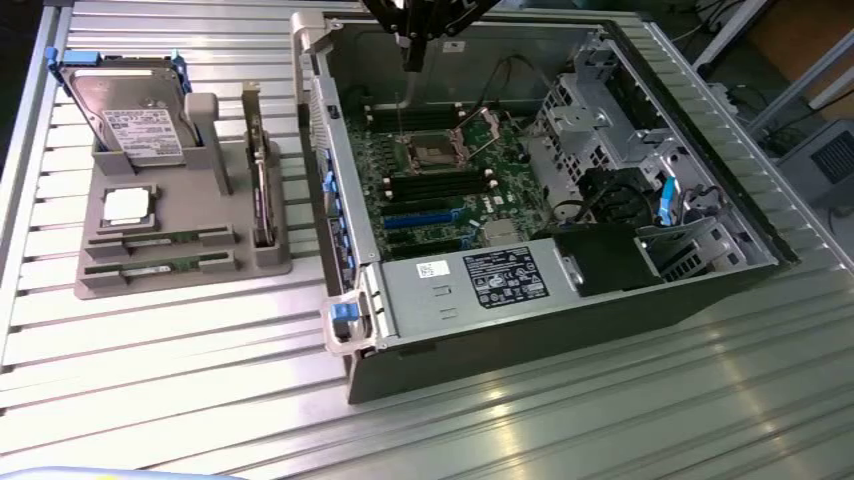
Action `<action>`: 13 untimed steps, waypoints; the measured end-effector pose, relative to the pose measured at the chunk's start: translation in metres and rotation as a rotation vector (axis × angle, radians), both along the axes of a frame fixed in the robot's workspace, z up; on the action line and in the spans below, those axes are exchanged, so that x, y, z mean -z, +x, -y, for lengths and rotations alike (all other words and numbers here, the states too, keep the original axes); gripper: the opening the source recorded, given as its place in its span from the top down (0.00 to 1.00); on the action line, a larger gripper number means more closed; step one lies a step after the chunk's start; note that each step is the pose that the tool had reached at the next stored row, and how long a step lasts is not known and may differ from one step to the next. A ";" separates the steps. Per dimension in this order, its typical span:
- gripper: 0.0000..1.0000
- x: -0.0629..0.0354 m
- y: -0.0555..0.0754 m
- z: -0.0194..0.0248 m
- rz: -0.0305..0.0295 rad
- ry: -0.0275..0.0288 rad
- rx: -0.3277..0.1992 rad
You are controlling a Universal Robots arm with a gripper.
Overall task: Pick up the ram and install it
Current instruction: 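Reach for the ram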
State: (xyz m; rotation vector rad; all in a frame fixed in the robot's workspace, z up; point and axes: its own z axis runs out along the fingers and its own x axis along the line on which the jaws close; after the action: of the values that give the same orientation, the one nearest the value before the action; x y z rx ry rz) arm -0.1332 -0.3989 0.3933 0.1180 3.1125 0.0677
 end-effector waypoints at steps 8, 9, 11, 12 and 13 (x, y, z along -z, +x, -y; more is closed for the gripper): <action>0.90 0.0000 -0.011 0.0000 0.0000 0.0000 0.000; 0.90 0.0000 -0.013 0.0000 0.0000 0.0000 0.000; 0.90 0.0000 -0.015 0.0000 0.0000 0.0000 0.000; 0.90 0.0000 -0.015 0.0000 0.0000 0.0000 0.000; 0.90 0.0000 -0.016 0.0000 0.0000 0.0000 0.000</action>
State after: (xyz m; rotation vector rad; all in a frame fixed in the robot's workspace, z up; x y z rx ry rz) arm -0.1488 -0.3989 0.3933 0.1180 3.1125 0.0676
